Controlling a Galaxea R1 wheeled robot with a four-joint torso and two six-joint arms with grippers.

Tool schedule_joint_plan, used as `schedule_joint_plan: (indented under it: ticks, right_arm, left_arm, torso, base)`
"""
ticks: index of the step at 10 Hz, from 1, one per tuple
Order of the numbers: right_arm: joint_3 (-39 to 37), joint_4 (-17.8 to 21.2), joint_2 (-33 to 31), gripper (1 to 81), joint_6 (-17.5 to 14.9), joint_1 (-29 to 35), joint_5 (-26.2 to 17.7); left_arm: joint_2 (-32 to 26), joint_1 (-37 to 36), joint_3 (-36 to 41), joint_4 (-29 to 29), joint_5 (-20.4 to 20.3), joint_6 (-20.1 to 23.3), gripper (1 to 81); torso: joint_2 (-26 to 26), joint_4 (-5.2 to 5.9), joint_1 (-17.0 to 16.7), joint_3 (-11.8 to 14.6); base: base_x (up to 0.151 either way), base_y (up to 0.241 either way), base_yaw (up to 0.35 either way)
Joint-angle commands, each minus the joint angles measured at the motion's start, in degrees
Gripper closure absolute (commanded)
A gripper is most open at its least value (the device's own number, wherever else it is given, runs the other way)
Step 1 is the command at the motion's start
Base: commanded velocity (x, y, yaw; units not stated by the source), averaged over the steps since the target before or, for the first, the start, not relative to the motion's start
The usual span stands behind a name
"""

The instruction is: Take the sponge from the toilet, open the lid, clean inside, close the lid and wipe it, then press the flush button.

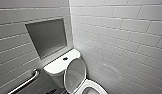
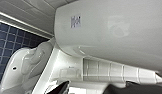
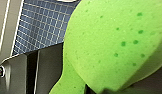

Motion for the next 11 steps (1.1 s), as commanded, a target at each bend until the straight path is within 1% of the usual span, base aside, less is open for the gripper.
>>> schedule_joint_plan:
  ticks: [1, 3, 4, 5, 6, 7, 8, 9, 10, 11]
  right_arm:
    - [-0.46, -1.02, -0.56, 81.1, -0.15, 1.40, -1.59]
    - [-0.72, -1.02, -0.91, 81.1, -0.24, 1.40, -1.59]
    - [-1.07, -1.02, -1.00, 81.1, -0.24, 1.23, -1.59]
    - [-1.60, -1.10, -0.92, 81.1, -0.32, 0.96, -1.59]
    - [-1.60, -1.11, -0.82, 81.1, -0.41, 0.70, -1.59]
    - [-1.60, -1.11, -0.65, 81.1, -0.50, 0.52, -1.68]
    - [-1.60, -1.11, -0.47, 81.1, -0.50, 0.52, -1.68]
    - [-1.60, -1.11, -0.30, 81.1, -0.50, 0.52, -1.68]
    - [-1.60, -1.02, 0.14, 81.1, -0.50, 0.52, -1.77]
    - [-1.60, -1.02, 0.41, 81.1, -0.50, 0.52, -1.77]
  left_arm:
    - [-1.14, 3.83, -3.00, 23.82, 6.29, -0.23, 1.0]
    - [1.05, 11.47, -8.59, 42.56, 13.13, -0.23, 1.0]
    - [1.94, 15.42, -11.33, 49.24, 14.57, -0.23, 1.0]
    - [3.59, 18.95, -15.35, 55.37, 14.58, -0.23, 1.0]
    - [4.83, 22.22, -18.18, 59.27, 14.49, -0.23, 1.0]
    - [6.39, 24.52, -21.34, 61.09, 14.49, -0.32, 1.0]
    - [9.91, 27.06, -27.37, 61.95, 14.50, -0.32, 1.0]
    - [12.15, 29.17, -30.70, 61.87, 14.49, -0.32, 1.0]
    - [13.46, 31.90, -31.84, 61.52, 14.93, -0.32, 1.0]
    - [13.73, 32.52, -32.11, 60.82, 15.19, -0.58, 1.0]
  torso:
    - [0.00, 0.00, 0.00, 0.00]
    - [0.00, 0.00, 0.00, 0.00]
    - [0.00, 0.00, 0.00, 0.00]
    - [0.00, 0.00, 0.00, 0.02]
    - [0.00, 0.00, 0.00, 0.02]
    - [0.00, 0.00, 0.00, 0.02]
    - [0.00, 0.00, 0.00, 0.05]
    - [0.00, 0.00, 0.00, 0.05]
    - [0.00, 0.00, 0.00, 0.05]
    - [0.00, 0.00, 0.00, 0.07]
  base:
    - [0.000, 0.000, 0.000]
    - [0.000, 0.000, 0.000]
    - [0.000, 0.000, 0.000]
    - [0.000, 0.000, 0.000]
    - [0.000, 0.000, 0.000]
    - [0.000, 0.000, 0.000]
    - [0.000, 0.000, 0.000]
    - [0.000, 0.000, 0.000]
    - [0.000, 0.000, 0.000]
    - [0.000, 0.000, 0.000]
